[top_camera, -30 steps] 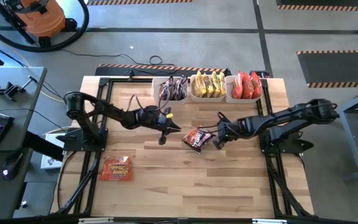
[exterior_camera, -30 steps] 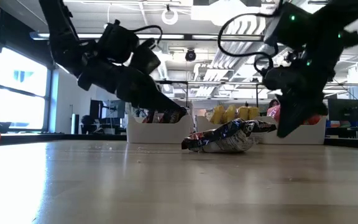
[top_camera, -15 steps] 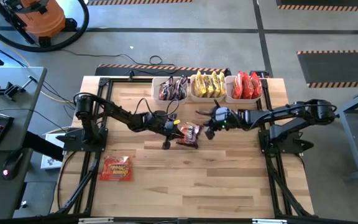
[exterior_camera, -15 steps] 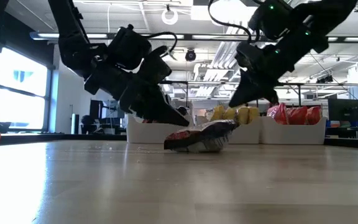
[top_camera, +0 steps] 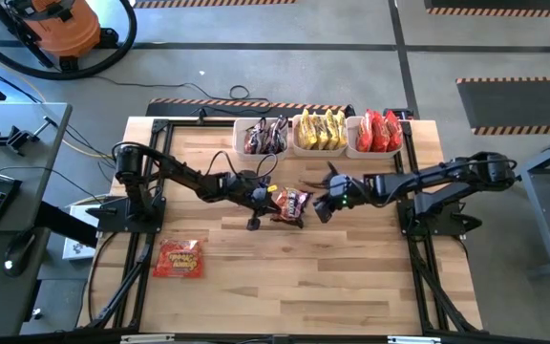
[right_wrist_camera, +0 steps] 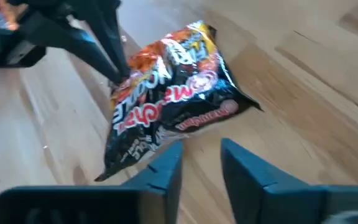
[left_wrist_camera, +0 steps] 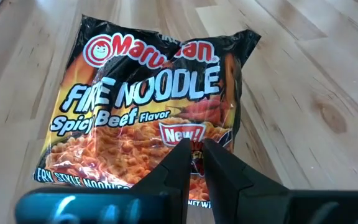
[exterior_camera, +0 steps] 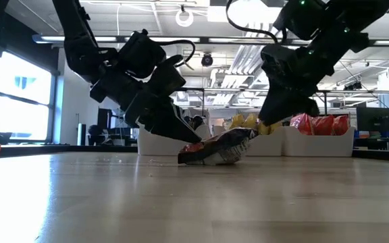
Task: Sort Maruchan noodles
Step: Put the black noodle into the left white bin
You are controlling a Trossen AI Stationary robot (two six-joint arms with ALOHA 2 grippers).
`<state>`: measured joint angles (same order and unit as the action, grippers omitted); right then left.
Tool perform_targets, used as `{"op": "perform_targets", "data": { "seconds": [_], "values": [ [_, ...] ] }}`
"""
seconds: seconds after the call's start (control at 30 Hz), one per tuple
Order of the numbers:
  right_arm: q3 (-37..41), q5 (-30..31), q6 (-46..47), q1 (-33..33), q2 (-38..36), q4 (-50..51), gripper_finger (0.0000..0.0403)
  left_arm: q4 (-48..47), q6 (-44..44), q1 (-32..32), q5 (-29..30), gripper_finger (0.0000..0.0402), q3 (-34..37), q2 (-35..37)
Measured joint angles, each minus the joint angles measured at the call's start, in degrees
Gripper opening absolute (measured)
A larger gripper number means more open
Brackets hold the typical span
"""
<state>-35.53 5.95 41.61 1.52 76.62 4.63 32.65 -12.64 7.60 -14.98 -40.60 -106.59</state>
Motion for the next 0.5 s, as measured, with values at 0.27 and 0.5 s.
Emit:
{"op": "perform_targets", "data": {
  "seconds": [0.27,0.5],
  "values": [
    [0.02,5.09,11.37,-5.07,0.2,-0.88,0.0189,-1.24,0.37,0.02,0.04,0.0035,-0.02,0.02],
    [0.02,6.36,27.92,-9.54,7.47,-12.33,0.0258,-1.85,1.35,0.11,0.22,0.0035,0.0,0.02]
  ]
}}
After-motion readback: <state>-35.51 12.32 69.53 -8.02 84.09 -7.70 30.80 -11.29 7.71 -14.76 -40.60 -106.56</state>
